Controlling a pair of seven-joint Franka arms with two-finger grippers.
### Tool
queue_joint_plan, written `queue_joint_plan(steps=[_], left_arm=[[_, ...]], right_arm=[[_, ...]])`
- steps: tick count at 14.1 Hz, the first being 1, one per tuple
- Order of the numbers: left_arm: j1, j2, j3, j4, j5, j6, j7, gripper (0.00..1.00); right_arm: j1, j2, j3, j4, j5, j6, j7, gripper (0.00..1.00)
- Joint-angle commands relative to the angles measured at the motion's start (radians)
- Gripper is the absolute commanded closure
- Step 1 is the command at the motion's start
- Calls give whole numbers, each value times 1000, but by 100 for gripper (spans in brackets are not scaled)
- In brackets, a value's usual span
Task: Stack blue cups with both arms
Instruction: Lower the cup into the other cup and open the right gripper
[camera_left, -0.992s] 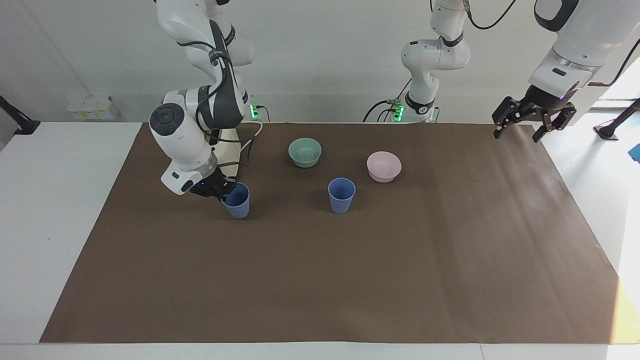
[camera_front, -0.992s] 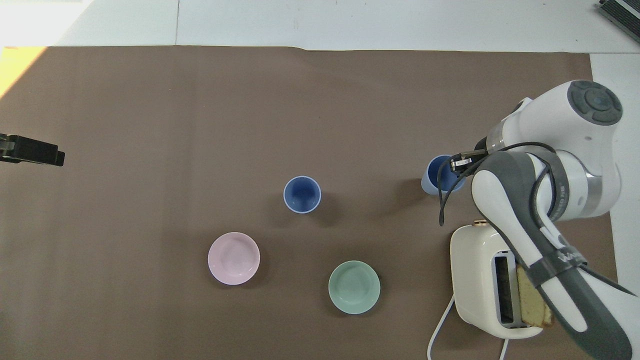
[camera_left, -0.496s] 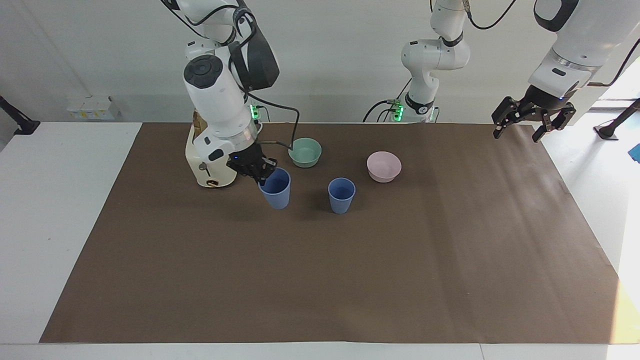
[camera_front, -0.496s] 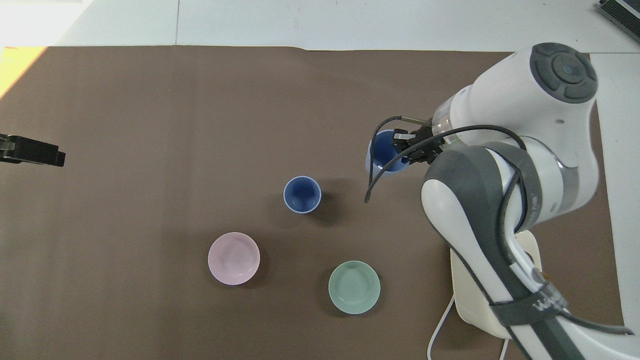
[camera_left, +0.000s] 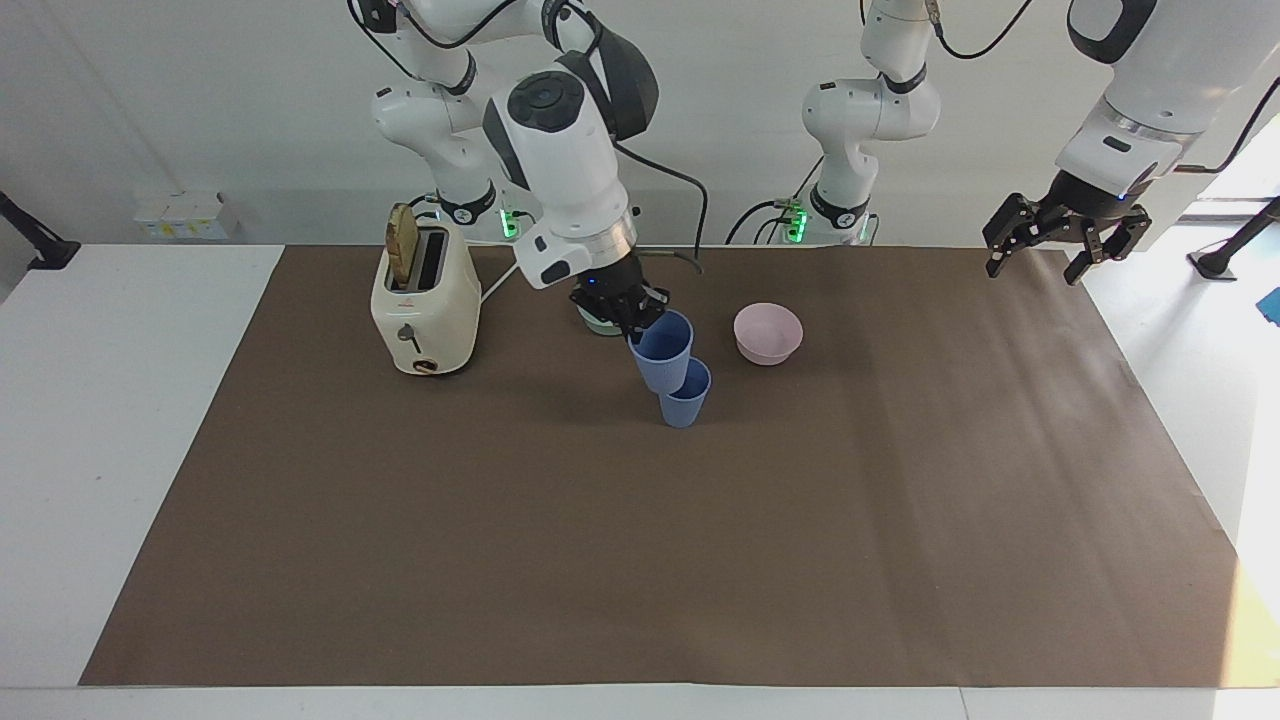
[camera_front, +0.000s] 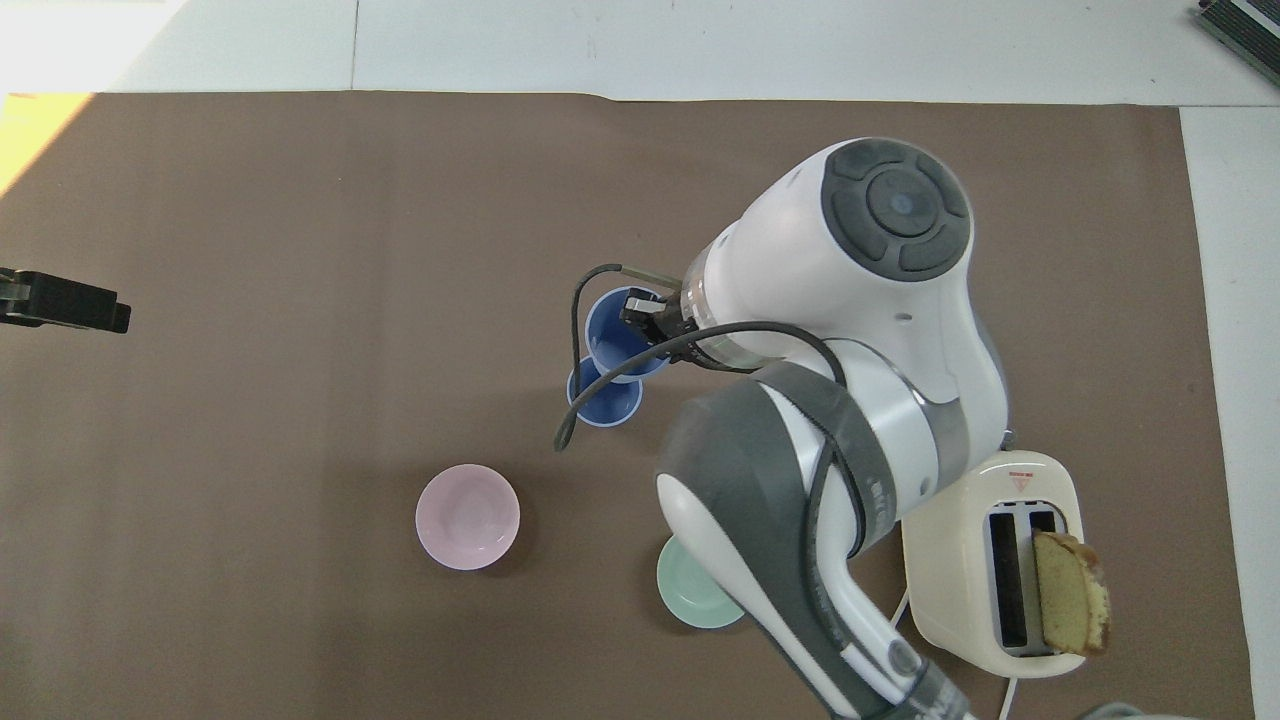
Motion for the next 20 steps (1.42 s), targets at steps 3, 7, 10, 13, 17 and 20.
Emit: queue_joint_plan(steps=[3,7,10,13,17,20], left_arm=[[6,6,-4,22,17,-25,6,0],[5,6,-4,22,17,-25,8,0],[3,6,-4,22,17,-25,8,0],[6,6,-4,22,17,-25,6,0],[6,6,-4,22,17,-25,6,0],[6,6,-4,22,17,-25,6,0]], right_arm=[[26,25,-3,-6,13,21,14,100],[16,21,-3,-33,12,27,2,100],[17,18,-3,-76,12,61,-1,100],[19,-4,-3,-113,10,58,-4,100],[16,-2,-3,-126,12,70,-24,100],[25,14,-3,-141,12,116,-24,100]])
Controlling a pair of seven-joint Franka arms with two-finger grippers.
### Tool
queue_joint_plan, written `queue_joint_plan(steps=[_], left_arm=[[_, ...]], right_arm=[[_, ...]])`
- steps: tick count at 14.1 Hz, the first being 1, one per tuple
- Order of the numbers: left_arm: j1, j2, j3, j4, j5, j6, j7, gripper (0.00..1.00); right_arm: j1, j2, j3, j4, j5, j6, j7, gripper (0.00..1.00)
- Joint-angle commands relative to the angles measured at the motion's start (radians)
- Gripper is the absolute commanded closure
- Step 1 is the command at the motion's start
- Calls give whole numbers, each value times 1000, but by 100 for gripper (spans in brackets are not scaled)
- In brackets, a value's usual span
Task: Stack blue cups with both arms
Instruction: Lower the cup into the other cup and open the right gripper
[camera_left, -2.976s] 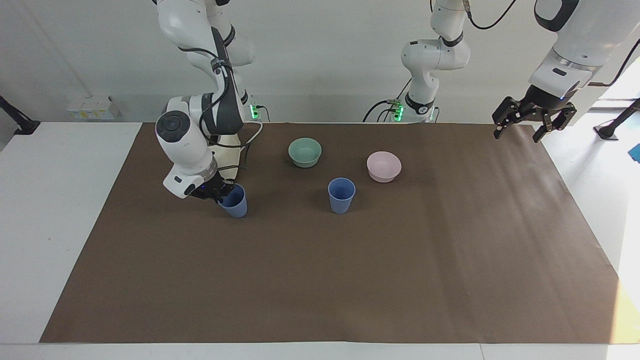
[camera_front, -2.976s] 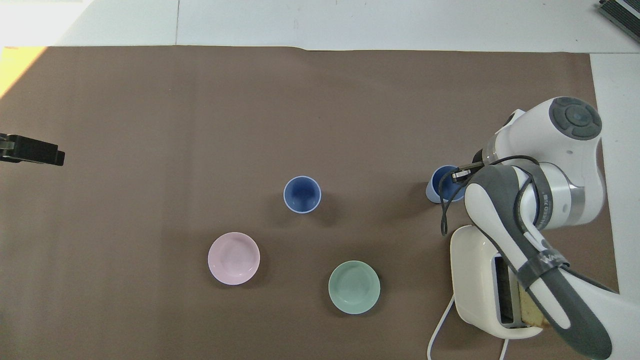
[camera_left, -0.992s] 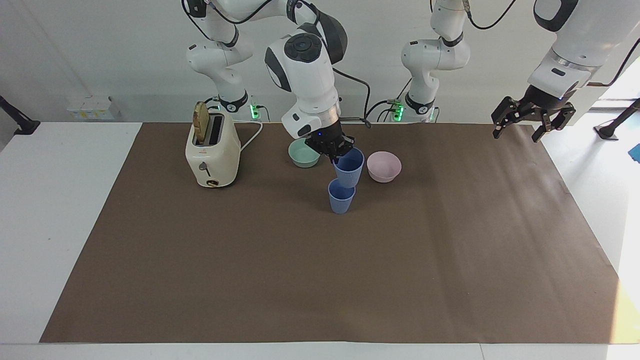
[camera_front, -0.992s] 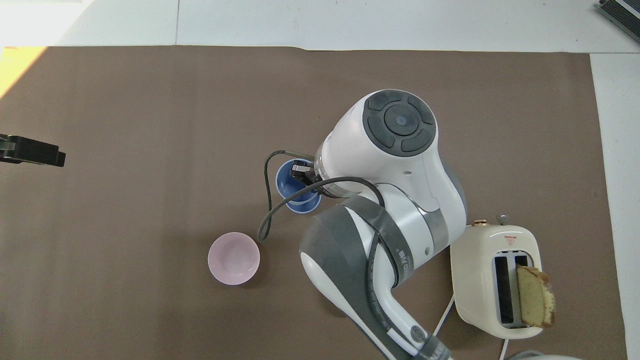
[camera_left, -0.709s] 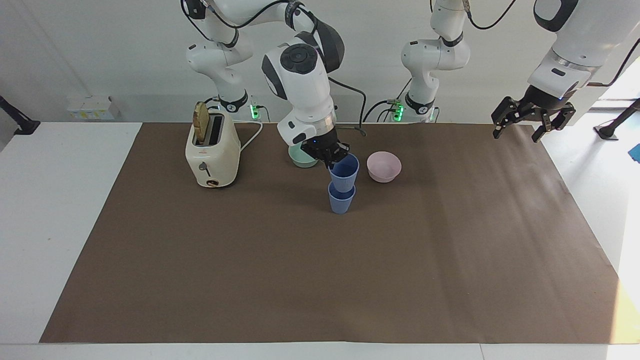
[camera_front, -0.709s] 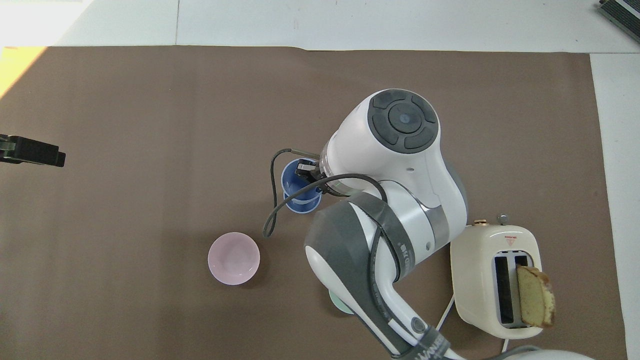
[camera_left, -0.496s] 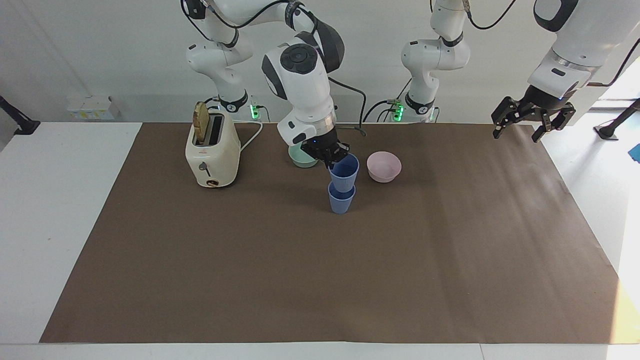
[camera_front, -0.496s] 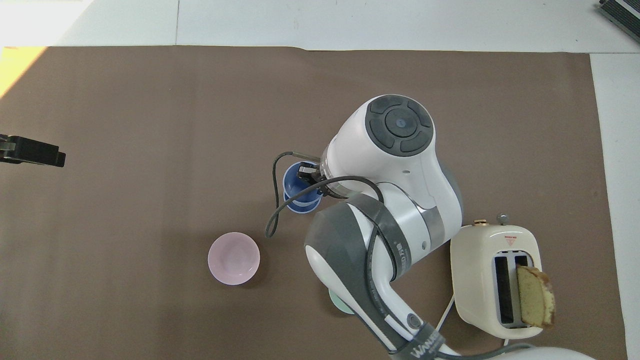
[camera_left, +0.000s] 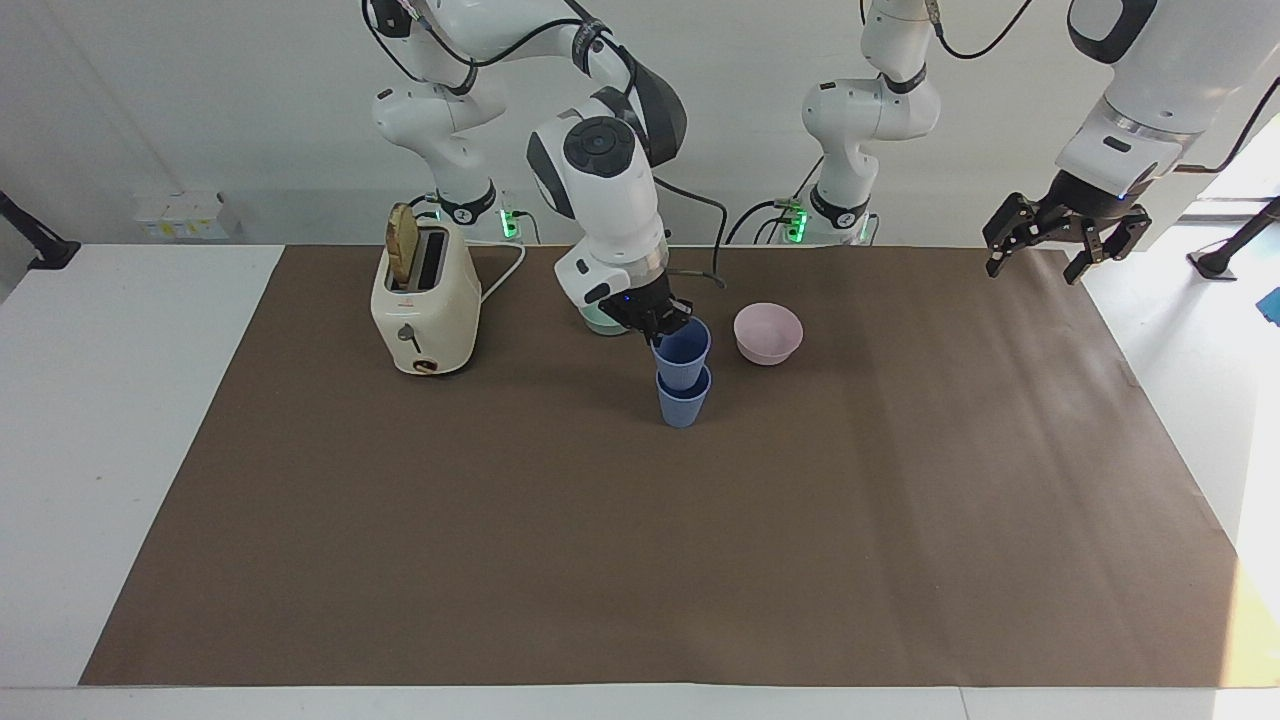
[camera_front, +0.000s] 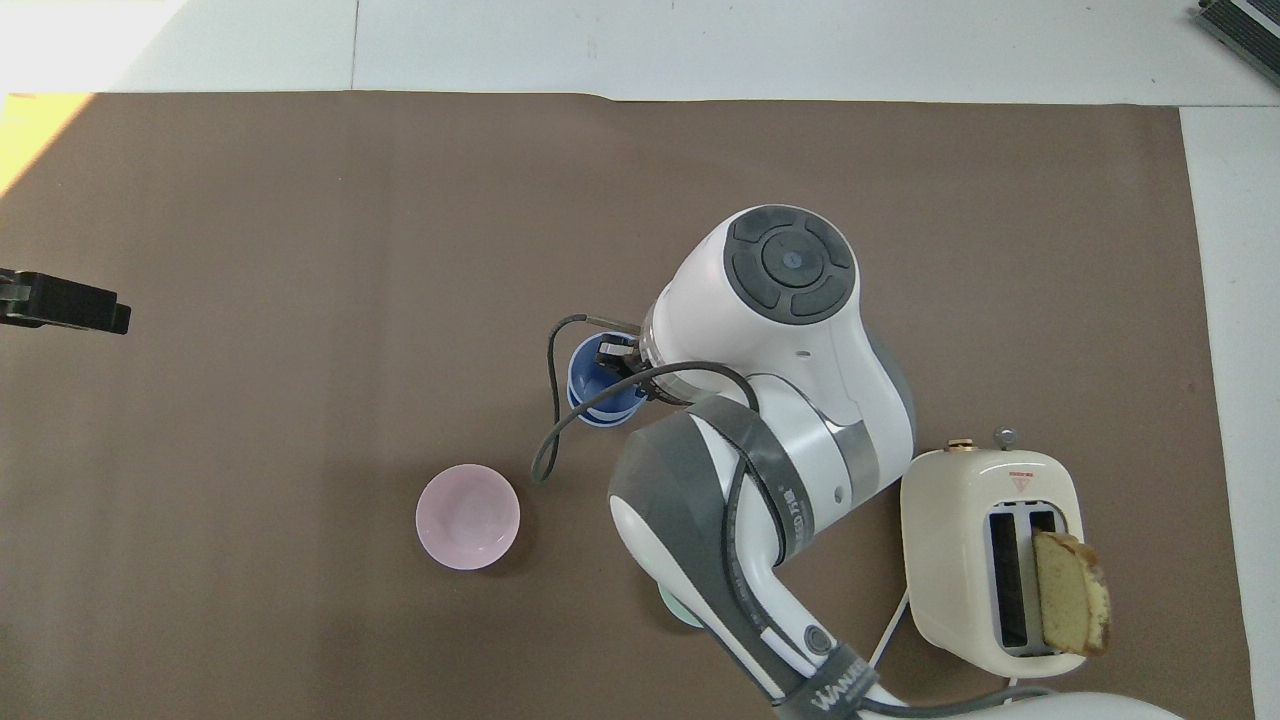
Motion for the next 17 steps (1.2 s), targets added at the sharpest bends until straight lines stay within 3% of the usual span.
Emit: queue_joint_plan(steps=[1,2,3,10,17], left_arm=[[6,6,-4,22,16,-23,6,0],[8,6,-4,22,16,-23,6,0],[8,6,-4,22,16,-23,6,0],[6,6,-4,22,16,-23,6,0],[8,6,-4,22,16,-23,6,0]], right_arm=[[-6,-10,5,-39,12,44,-26,100],[-9,-10,5,-39,15,42,-16,74],[-11,-10,5,-42,15,40,-13,1],[-12,-11,-2,-31,9,8,-12,0],[-162,-102,-21,118,-85,-261,-119,0]])
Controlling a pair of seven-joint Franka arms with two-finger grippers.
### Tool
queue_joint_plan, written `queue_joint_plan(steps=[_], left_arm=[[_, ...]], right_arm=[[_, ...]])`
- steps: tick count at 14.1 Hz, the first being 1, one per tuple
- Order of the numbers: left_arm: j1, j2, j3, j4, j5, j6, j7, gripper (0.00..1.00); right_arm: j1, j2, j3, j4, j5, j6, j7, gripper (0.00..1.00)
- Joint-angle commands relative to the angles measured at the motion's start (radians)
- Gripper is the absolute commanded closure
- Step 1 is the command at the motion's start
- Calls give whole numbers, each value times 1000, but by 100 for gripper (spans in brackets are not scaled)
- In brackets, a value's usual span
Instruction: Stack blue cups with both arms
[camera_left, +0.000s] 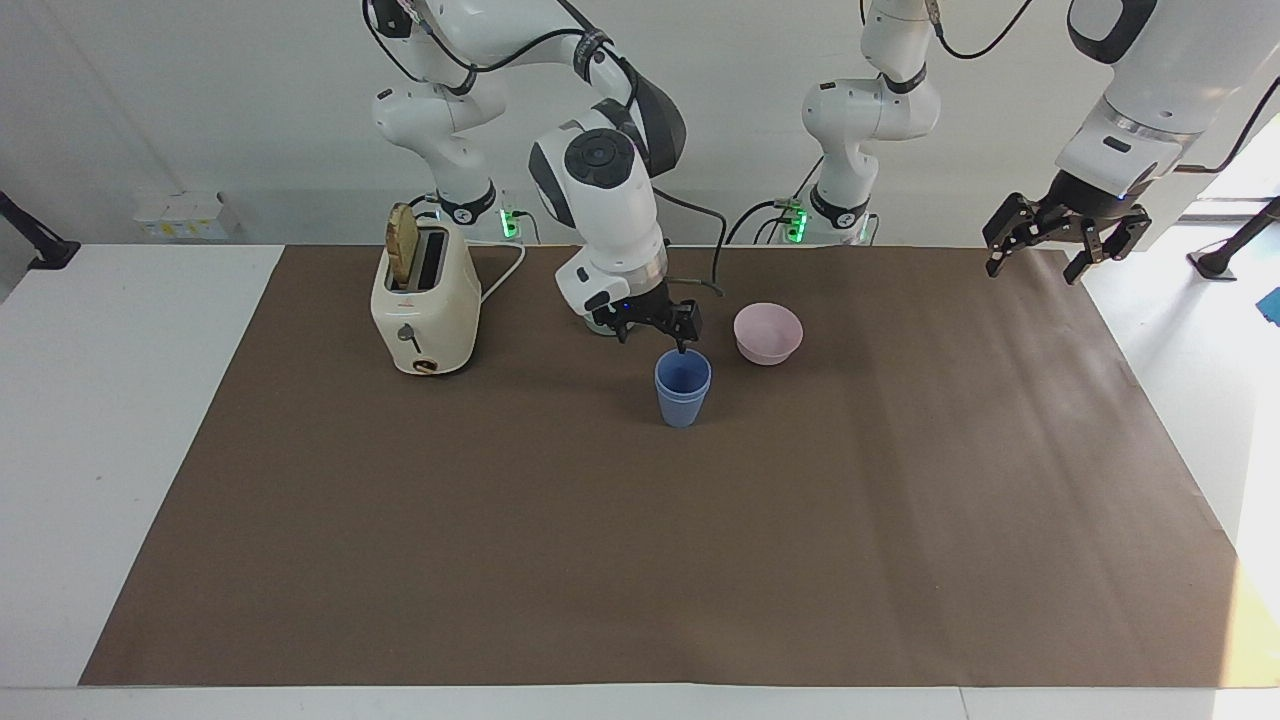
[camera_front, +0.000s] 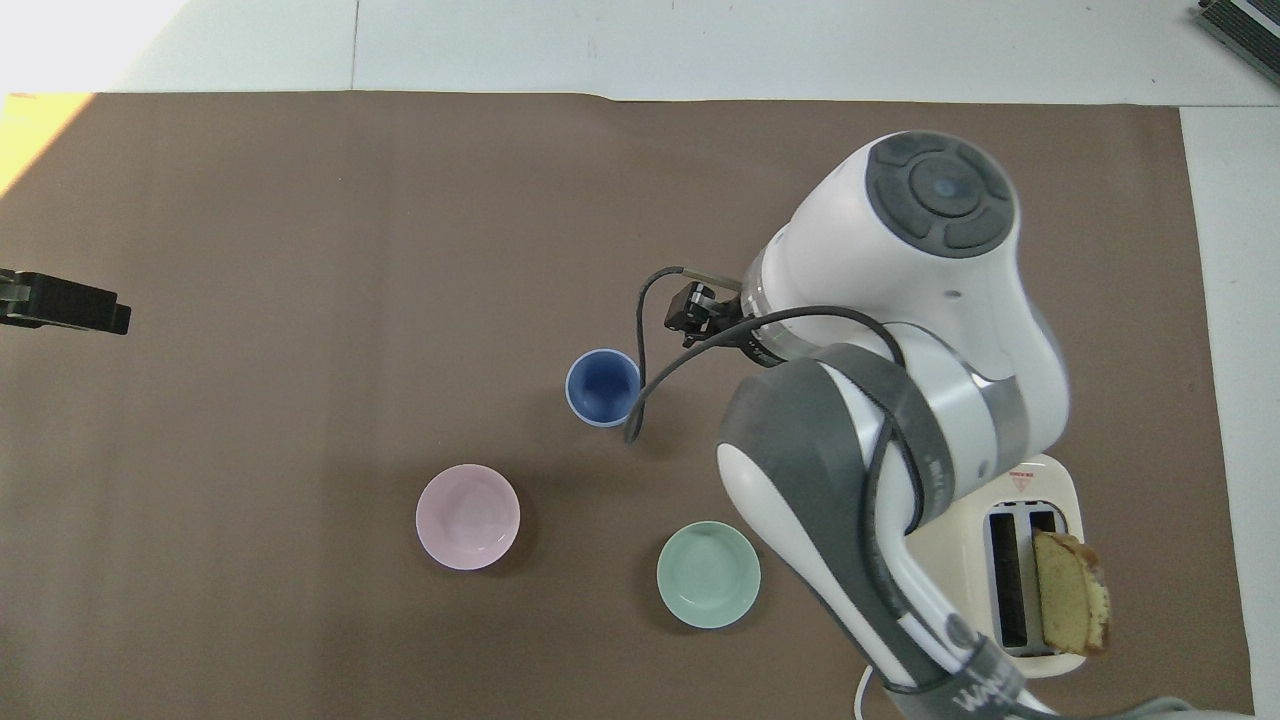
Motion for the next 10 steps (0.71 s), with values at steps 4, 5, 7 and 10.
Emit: queue_joint_plan(steps=[4,5,7,10], left_arm=[[8,6,-4,22,16,-22,6,0],[8,6,-4,22,16,-22,6,0],[8,6,-4,22,16,-22,6,0],[6,6,-4,22,16,-22,8,0]], right_arm=[[-227,-106,6,102,-32,-240,-313,0],[-244,-107,6,135,-57,-293,-356,0],[-256,-121,-2,171,-131,-357,-434,0],[-320,-185,-61,166,-133,-362,-676,0]])
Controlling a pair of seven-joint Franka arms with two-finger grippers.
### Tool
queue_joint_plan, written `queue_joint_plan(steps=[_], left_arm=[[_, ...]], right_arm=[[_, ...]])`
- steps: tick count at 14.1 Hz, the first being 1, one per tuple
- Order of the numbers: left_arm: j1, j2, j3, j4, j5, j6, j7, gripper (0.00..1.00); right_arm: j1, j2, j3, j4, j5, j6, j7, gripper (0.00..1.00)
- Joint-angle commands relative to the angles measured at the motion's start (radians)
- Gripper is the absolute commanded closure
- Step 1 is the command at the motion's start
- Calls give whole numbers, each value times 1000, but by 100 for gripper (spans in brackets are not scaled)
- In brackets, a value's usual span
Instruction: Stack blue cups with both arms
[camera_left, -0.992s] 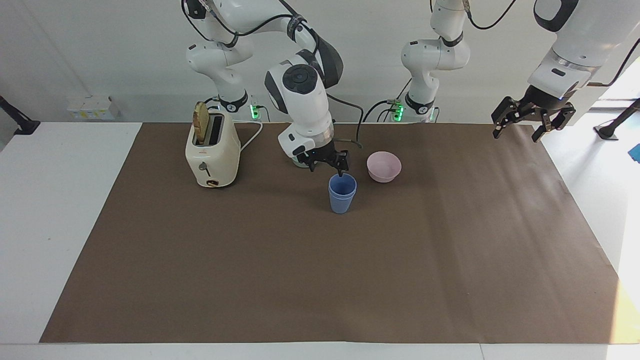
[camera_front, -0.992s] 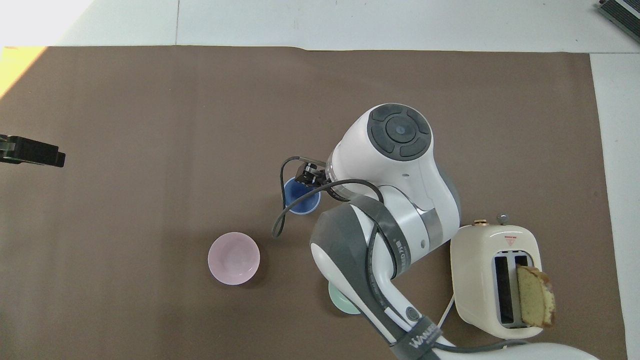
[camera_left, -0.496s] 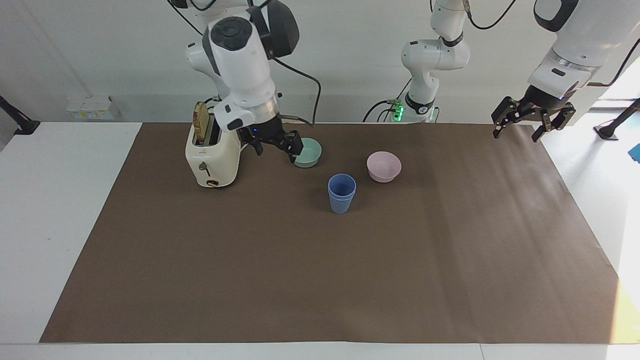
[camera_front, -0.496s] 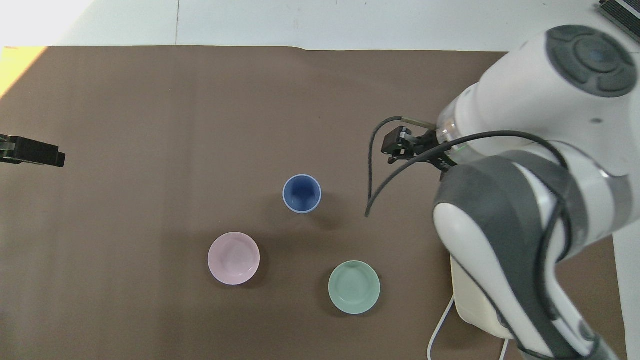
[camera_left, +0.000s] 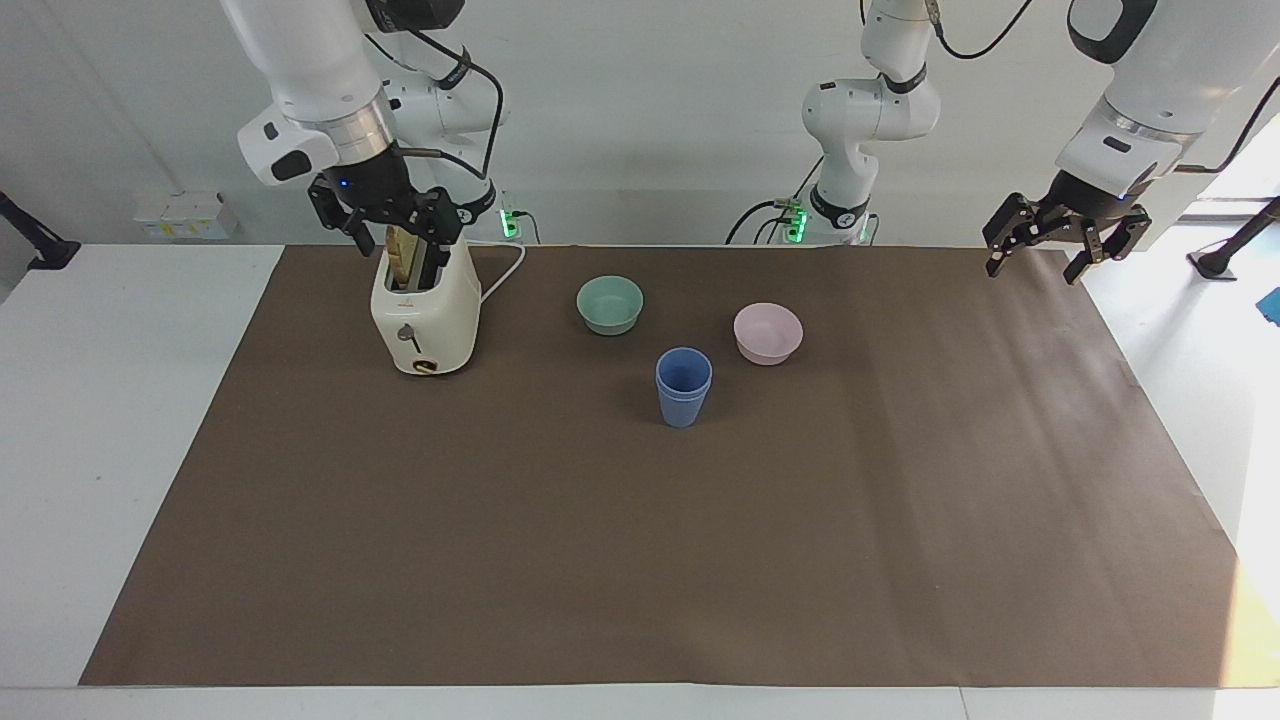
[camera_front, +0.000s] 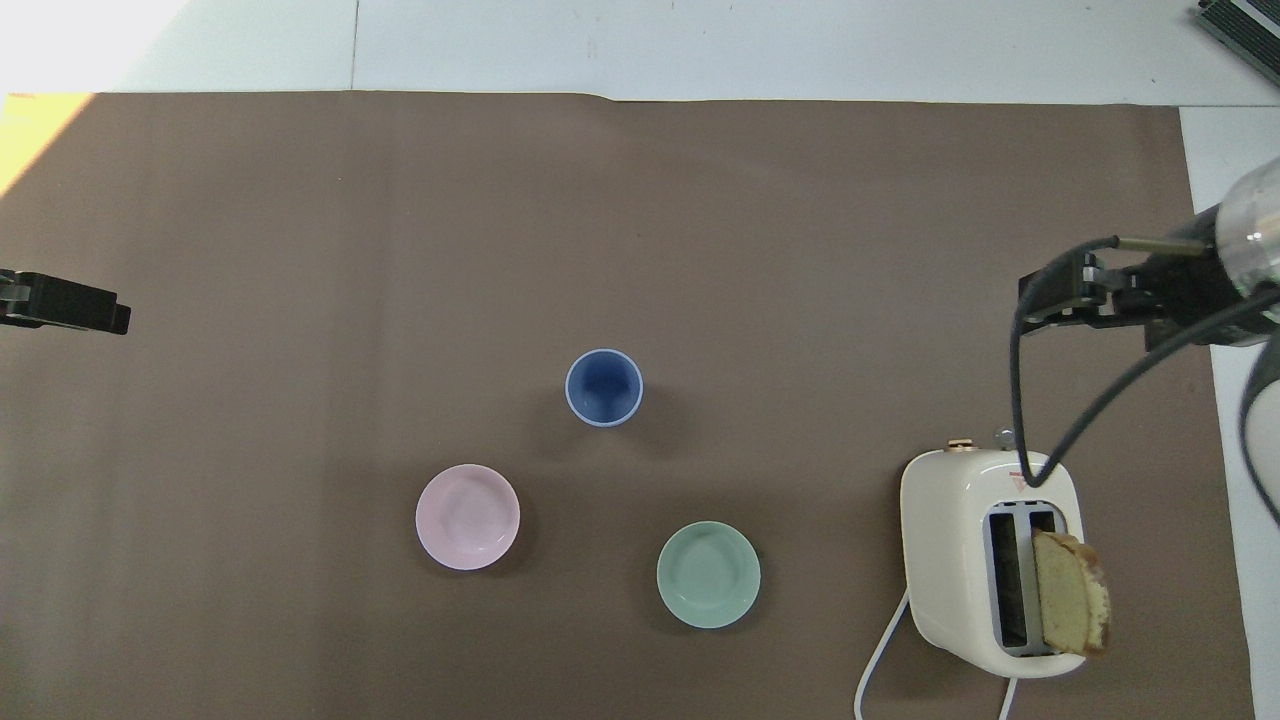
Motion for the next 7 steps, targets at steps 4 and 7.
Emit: queue_joint_plan(steps=[4,7], left_arm=[[8,6,-4,22,16,-22,8,0],[8,5,-4,22,16,-33,6,0]], right_arm=[[-73,-114,-20,-214,6,156,-195,0],[-83,-113,-21,-225,24,185,-195,0]])
